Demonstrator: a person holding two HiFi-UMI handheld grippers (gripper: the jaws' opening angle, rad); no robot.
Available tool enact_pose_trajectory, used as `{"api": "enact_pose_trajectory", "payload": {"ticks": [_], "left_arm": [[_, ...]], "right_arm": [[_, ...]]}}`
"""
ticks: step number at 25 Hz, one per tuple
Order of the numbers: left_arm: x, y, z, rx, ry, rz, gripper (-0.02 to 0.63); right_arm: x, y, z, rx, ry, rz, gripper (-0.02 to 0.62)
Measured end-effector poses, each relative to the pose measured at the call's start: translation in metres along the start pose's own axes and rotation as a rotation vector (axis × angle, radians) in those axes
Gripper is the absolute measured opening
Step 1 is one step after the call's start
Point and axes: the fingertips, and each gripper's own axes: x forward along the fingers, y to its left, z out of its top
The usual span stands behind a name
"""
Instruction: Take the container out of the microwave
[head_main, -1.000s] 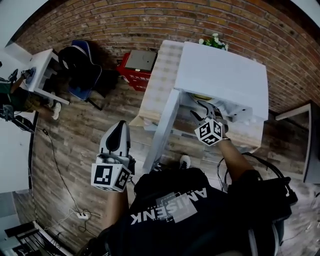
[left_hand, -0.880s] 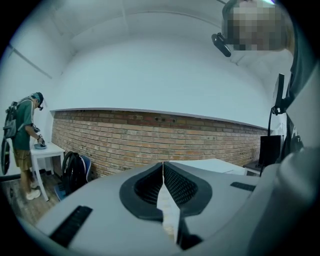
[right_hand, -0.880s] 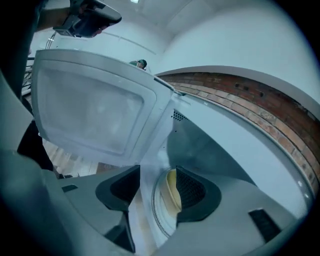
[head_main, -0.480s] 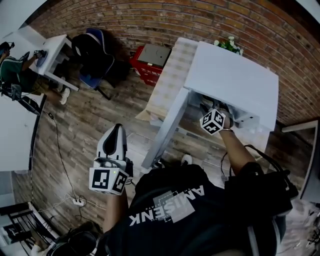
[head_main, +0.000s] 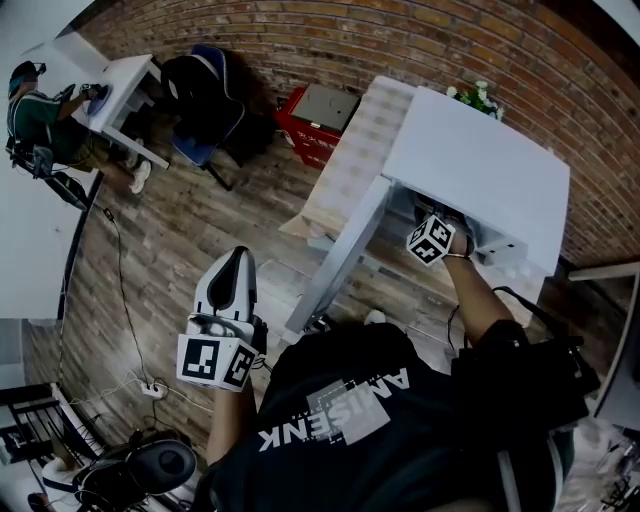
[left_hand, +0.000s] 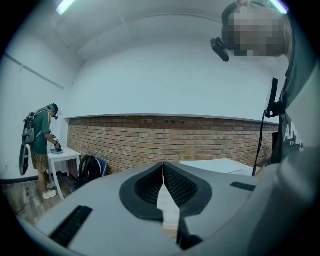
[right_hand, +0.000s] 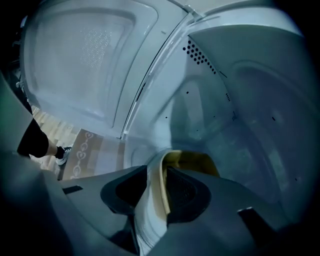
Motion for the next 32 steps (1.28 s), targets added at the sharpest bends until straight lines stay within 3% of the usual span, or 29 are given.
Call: {"api": "enact_pose_trajectory", "payload": {"ticks": [5, 22, 27, 32], "left_arm": [[-0.010, 0.009, 0.006, 0.008, -0.009, 0.025, 0.015], [-0.013, 0.020, 0.014, 0.054, -0.015, -0.007, 0.014], [-0.002, 0.018, 0.016, 0.105, -0.013, -0.064, 0.014], [0.015, 0.014, 0.021, 0.077, -0.038, -0.123, 0.014]], "right_arm": [[0.002, 0.000, 0.002, -0.039, 0.012, -0.024, 0.086], [-0.018, -0.001, 0.010, 0.055, -0.028, -0.014, 0.048], [-0.039, 0.012, 0.026, 0.134, -0.085, 0.031, 0.048], [-0.057, 0.027, 0.035, 0.160, -0.099, 0.047, 0.048]]}}
